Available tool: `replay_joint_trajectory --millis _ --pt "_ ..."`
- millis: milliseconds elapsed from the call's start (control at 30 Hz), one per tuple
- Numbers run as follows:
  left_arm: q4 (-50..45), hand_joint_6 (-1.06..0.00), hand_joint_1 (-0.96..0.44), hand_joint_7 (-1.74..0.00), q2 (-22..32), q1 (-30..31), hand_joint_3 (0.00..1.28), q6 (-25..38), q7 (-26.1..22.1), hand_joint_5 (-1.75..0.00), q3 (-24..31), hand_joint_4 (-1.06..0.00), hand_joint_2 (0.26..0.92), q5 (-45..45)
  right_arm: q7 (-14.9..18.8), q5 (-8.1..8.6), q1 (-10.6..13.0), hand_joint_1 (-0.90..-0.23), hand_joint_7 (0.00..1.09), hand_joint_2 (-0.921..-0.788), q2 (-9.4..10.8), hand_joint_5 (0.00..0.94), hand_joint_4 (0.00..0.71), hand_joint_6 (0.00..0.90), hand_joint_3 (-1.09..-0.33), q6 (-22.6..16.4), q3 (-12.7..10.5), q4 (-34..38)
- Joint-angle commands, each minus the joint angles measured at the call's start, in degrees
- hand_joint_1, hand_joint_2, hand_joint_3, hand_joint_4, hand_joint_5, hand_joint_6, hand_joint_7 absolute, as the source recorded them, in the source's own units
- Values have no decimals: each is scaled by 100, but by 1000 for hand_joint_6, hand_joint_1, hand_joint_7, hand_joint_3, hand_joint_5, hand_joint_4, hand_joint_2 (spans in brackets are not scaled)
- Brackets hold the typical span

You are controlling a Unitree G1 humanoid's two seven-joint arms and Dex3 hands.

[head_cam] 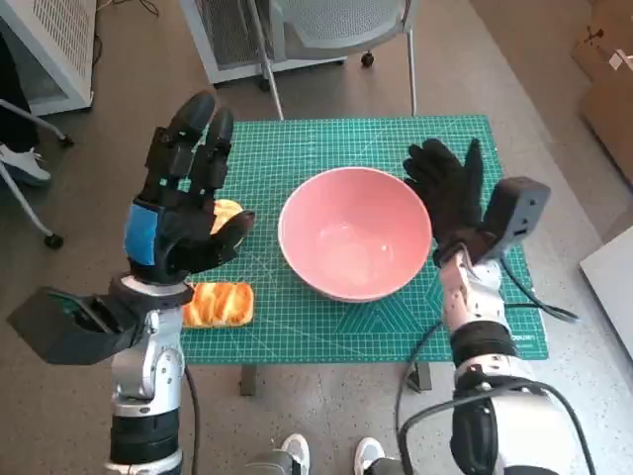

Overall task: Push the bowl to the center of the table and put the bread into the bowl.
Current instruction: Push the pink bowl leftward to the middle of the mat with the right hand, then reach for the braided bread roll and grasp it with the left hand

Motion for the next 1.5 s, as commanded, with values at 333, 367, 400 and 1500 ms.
replay_joint_trajectory --millis 333,367,400,1500 --pt "-142 1 -312 -464 33 151 291 -85 69 -10 17 -52 799 32 256 -77 -9 -515 25 -921 -272 7 256 316 -810 -401 48 -255" --pt "-143 1 -312 -464 34 151 290 -85 71 -10 16 -52 800 31 258 -75 -9 -516 25 -921 -273 6 256 316 -809 -406 49 -253" --pt "-144 1 -312 -464 36 152 289 -86 73 -10 14 -52 800 30 259 -74 -9 -516 25 -921 -274 6 256 315 -808 -410 50 -251" --pt "-1645 -8 -278 -410 2526 592 213 1214 -654 -5 34 -45 759 1781 1605 920 1728 -601 44 -921 -450 17 312 378 -651 -1376 457 -4996"
